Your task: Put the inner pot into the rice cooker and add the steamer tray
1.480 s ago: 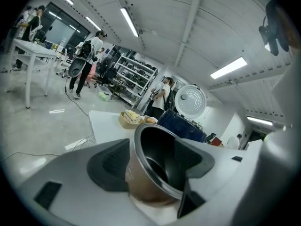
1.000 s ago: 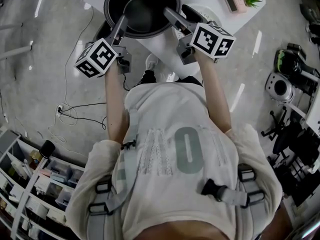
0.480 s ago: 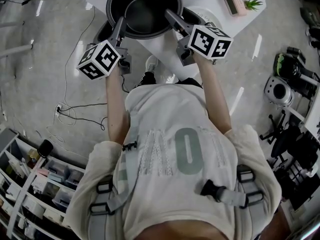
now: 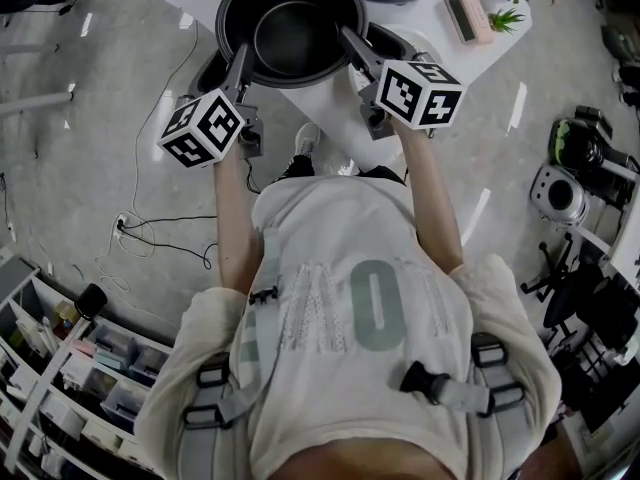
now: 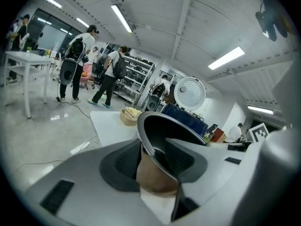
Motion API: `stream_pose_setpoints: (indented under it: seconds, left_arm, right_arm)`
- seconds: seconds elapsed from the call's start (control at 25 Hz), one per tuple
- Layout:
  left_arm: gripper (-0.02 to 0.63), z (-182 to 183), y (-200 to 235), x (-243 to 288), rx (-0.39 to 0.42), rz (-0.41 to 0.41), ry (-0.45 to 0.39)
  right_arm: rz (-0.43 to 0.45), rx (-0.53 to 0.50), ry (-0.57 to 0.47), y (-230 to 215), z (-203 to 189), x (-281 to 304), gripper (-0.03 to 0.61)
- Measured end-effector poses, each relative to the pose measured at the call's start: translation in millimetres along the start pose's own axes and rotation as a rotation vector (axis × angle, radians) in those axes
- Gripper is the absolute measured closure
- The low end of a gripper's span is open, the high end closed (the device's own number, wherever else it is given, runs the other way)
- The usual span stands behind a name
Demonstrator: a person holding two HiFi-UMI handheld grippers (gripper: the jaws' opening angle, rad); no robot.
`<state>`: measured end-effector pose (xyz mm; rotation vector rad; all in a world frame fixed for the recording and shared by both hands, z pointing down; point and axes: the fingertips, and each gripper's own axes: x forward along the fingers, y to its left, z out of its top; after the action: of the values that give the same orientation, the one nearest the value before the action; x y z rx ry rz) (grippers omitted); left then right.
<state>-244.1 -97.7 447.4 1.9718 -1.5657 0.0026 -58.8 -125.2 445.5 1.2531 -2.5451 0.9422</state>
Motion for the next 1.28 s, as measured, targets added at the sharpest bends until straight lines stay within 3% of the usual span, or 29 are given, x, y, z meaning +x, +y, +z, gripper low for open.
stream_pose_setpoints:
  seconds: [0.44,0.68,0.96,1.28]
  left_arm:
    - [0.449,70,-10,-32,0.121,0.024,-0.143]
    - [0.449,115,-18,-50,0.184,0.038,-0.222]
    - [0.448,173,-43,-51,0.212,-0.022,-0.308]
    - [0.445,248,-102,-33,0.316,-0.127,-0.397]
  right_arm:
    - [0.065,-0.145,-0.120,49,61,1,0.420]
    - [0.088,-0.159,-0.201,76,98,-2,0.422]
    - [0.138,-0.181,-0.281,93,157,-11,0.420]
    - [0.101,-0.230,-0.378,89,241,-36,0.419]
